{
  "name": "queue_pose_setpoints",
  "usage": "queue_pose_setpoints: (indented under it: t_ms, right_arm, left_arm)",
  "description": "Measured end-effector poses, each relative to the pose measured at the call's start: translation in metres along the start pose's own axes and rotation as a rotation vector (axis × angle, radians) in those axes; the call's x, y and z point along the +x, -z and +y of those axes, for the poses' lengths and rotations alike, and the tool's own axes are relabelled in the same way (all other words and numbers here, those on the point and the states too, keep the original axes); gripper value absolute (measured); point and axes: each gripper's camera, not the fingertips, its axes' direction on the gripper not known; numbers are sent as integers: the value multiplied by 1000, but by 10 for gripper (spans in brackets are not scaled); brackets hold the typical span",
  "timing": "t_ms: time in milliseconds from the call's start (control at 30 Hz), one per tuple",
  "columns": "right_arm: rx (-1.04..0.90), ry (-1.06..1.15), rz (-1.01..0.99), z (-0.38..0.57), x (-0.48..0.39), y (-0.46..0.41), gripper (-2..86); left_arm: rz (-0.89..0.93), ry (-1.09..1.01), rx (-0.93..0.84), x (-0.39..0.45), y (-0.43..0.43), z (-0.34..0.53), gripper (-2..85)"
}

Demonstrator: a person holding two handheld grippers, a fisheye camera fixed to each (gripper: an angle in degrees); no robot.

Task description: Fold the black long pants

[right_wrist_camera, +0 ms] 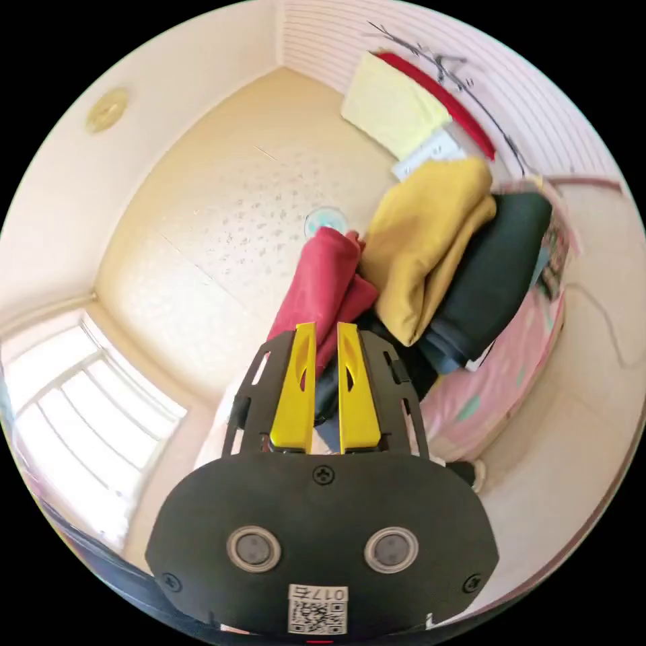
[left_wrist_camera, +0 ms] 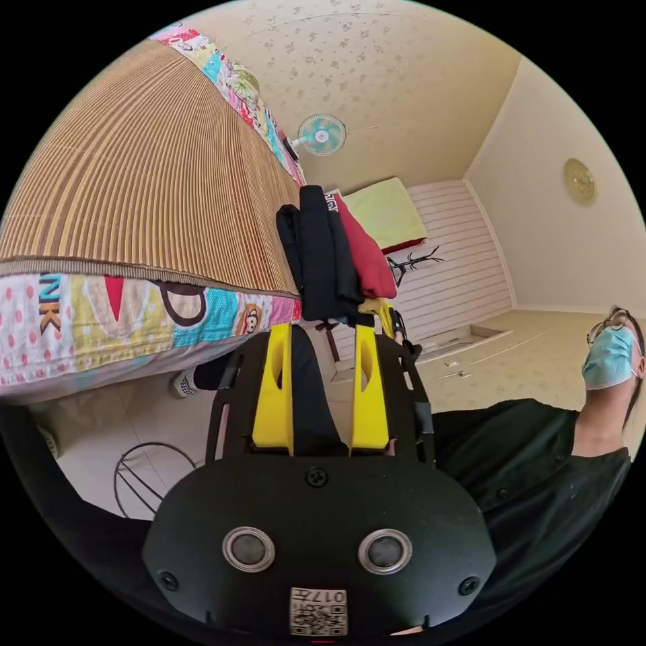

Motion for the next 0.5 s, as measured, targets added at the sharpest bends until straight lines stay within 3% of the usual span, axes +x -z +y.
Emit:
queue_pose_setpoints:
  t_ms: [133,200,267,400,500]
  right_arm:
    - [58,256,-21,29,-73,2,17]
    - [-40,309,-172,38,-101,-25,10]
    - [-145,303,-309,44,-115,-52,8]
    - [-324,289,-502,67,-153,-103,6]
    - [-385,292,-523,86,-176,-123,6]
  left_arm:
    - [-317,-86,142,13,66,-10,104]
    - [-567,-100,283,15,134,-16,94]
    - [-705,-58,416,7,196,-18,89]
    - [-681,10,873,-23,369,7,96]
    - [-919,203,897,-55,458,-9,132]
